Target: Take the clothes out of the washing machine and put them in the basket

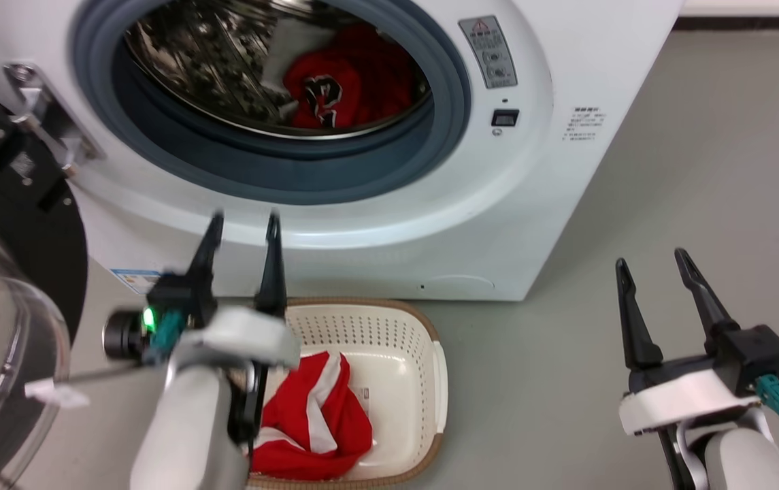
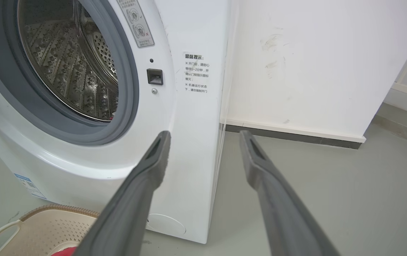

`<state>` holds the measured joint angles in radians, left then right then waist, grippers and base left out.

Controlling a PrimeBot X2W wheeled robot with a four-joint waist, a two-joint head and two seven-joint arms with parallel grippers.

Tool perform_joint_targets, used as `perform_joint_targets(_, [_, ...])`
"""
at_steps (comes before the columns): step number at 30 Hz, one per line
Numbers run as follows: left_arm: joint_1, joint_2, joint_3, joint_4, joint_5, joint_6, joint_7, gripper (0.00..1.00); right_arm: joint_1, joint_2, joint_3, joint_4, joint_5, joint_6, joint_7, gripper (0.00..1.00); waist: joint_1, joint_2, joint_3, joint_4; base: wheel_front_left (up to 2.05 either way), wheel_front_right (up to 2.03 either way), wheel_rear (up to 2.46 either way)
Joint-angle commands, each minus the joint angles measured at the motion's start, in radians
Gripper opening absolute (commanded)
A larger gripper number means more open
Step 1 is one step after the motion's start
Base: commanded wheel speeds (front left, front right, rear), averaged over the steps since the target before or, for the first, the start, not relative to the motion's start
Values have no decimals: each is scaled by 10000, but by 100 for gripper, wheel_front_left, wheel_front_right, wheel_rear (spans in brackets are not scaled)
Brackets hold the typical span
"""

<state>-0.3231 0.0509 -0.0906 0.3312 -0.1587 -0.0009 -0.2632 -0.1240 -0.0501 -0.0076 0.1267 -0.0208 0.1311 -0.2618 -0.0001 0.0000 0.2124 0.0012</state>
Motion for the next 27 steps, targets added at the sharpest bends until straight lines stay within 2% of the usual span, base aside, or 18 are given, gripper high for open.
perform_joint_targets(1, [-622, -8, -17, 148, 169, -28, -23, 100, -239, -1, 93, -117, 18, -7, 0, 100, 1, 0, 356, -204, 0, 0, 0])
perform_joint_targets(6, [-2294, 6, -73, 989, 401, -13, -23, 100, -602, -1, 381, -299, 120, -7, 5, 100, 1, 0, 1158, -631, 0, 0, 0])
perform_joint_targets(15, [-5576, 760, 123, 3807, 603, -53, 259, 100, -1287, 5, 986, -315, 568, -7, -33, 100, 1, 0, 2774, -1658, 0, 0, 0])
perform_joint_targets(21, [-7868, 1541, 176, 5369, 746, -25, 1196, 100, -1877, 7, 1533, -429, 969, -7, -39, 100, 1, 0, 3952, -2313, 0, 0, 0])
perform_joint_targets(27, [-9806, 2443, -118, 6472, 1091, -248, 2602, 100, -2259, 7, 1990, -521, 1514, -7, -40, 100, 1, 0, 4894, -2976, 0, 0, 0])
